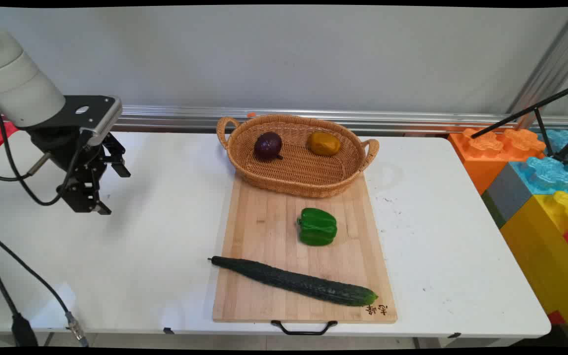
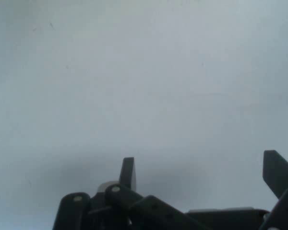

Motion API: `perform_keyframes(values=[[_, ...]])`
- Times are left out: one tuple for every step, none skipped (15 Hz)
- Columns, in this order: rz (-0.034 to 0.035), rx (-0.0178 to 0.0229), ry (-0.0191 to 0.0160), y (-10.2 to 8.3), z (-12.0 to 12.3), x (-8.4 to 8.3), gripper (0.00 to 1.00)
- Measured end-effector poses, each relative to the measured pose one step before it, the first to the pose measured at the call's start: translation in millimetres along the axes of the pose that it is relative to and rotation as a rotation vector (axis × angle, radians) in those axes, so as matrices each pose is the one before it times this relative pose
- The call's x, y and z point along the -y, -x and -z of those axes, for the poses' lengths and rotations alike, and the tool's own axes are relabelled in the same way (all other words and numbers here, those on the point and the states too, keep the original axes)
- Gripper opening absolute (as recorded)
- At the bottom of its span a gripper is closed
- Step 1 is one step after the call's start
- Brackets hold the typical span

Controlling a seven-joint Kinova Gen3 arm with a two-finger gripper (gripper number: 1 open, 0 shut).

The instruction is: Pick up the potato from the vegetable basket

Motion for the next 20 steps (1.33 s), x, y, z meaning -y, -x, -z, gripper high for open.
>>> perform_keyframes(values=[[0.01549,-0.02114,0.00235,0.81,-3.98,3.51,1.00],[0.01208,-0.01861,0.00211,-1.01,-3.09,3.02,1.00],[0.01493,-0.02677,0.00036,-2.51,-3.05,3.73,1.00],[0.01296,-0.02785,-0.00058,-3.81,-2.99,4.00,1.00],[0.01599,-0.04333,-0.00248,-7.54,-4.44,6.61,1.00],[0.01486,-0.04351,-0.00975,-9.08,-4.08,7.03,1.00],[0.00800,-0.03549,-0.01035,-9.38,-3.99,6.18,1.00],[0.00382,-0.02370,-0.00965,-7.26,-3.00,4.75,1.00],[-0.00014,-0.03205,-0.01285,-11.22,-5.12,6.38,1.00],[-0.00718,-0.03441,-0.01936,-14.57,-6.24,7.62,1.00],[-0.01648,-0.02869,-0.02365,-15.98,-6.62,7.79,1.00],[-0.02097,-0.01871,-0.02063,-14.66,-6.52,6.29,1.00],[-0.02139,-0.01223,-0.01846,-12.24,-5.78,5.01,1.00],[-0.03658,-0.01187,-0.02600,-17.55,-9.51,7.13,1.00],[-0.03273,-0.00768,-0.02206,-14.11,-8.94,6.45,1.00],[-0.03374,-0.00792,-0.02817,-14.64,-11.41,7.89,1.00],[-0.02634,-0.00500,-0.02016,-10.91,-10.43,6.40,1.00],[-0.02797,-0.00328,-0.01809,-10.19,-13.04,6.48,1.00],[-0.02947,-0.00107,-0.01459,-8.93,-14.50,6.56,1.00],[-0.03043,0.00135,-0.01349,-7.26,-15.04,6.21,1.00]])
